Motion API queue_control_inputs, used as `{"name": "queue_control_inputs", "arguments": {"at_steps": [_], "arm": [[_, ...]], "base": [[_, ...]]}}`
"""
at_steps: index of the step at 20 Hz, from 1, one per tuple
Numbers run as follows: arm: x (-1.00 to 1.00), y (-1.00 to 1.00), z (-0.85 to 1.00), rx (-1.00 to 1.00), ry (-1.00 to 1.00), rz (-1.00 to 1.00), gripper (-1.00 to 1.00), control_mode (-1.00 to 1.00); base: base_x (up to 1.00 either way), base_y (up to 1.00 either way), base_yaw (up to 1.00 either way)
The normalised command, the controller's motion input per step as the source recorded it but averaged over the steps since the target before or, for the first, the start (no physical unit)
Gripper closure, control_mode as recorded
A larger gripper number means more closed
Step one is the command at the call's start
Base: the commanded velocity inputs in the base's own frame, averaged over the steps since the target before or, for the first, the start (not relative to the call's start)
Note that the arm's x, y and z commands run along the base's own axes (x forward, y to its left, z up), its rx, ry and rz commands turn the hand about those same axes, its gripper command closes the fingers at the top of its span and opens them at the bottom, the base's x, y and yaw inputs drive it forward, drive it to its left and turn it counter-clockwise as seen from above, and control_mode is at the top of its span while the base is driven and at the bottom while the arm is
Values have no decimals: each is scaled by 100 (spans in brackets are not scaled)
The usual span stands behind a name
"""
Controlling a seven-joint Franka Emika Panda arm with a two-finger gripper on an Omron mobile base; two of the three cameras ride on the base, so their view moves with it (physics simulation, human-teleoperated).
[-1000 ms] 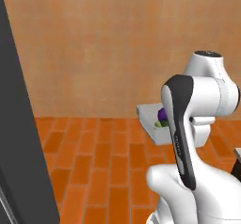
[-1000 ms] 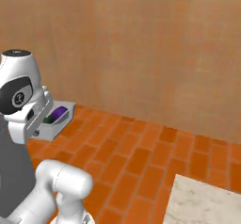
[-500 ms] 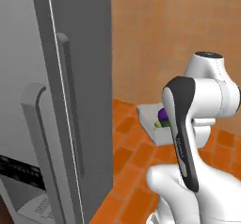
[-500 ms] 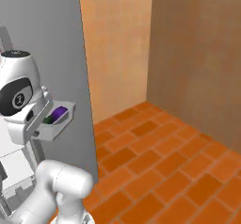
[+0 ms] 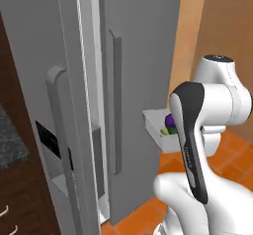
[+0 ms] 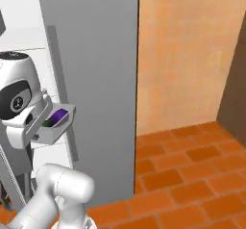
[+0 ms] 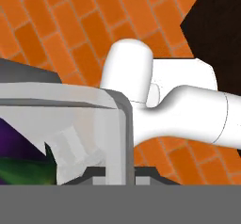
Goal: Take the meat container that has the chicken drumstick and place it on the second highest rack of the freezer. Then take the vegetable container that has the lemon wedge and eggplant and place it on the highest rack of the freezer.
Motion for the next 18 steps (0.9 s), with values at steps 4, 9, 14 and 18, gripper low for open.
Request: {"name": "queue_control_inputs", "arguments": {"at_steps": [4, 9, 14, 18], "arm": [[0, 0, 0, 0, 0, 0, 100, 100], [0, 0, 0, 0, 0, 0, 100, 100], [0, 0, 0, 0, 0, 0, 100, 100], [0, 0, 0, 0, 0, 0, 100, 100]], "base": [[34, -58, 72], [19, -51, 69], [16, -5, 59], [40, 1, 7]]}}
